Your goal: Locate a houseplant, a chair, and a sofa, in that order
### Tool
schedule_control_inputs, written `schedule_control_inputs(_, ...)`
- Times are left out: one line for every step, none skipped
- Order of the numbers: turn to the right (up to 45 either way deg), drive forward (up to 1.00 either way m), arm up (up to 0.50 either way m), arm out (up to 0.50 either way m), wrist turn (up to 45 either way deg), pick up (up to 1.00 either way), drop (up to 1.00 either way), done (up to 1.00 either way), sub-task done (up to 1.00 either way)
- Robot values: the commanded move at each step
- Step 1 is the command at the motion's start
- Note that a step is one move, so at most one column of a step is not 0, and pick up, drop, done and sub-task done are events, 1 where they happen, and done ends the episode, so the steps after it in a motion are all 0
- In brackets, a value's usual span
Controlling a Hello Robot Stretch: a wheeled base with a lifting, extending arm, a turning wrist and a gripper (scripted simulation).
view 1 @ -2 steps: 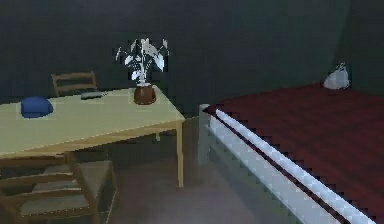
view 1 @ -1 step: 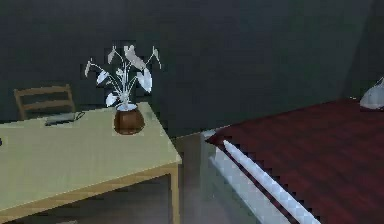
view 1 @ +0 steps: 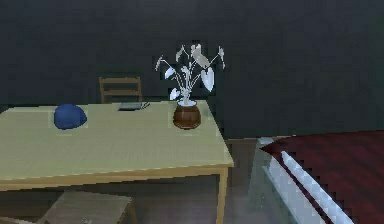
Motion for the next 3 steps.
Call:
schedule_control_inputs(0.0,0.00,0.00,0.00,0.0,0.00,0.00,0.00,1.00)
schedule_control_inputs(-45.0,0.00,0.00,0.00,0.0,0.00,0.00,0.00,0.00)
schedule_control_inputs(-45.0,0.00,0.00,0.00,0.0,0.00,0.00,0.00,0.00)
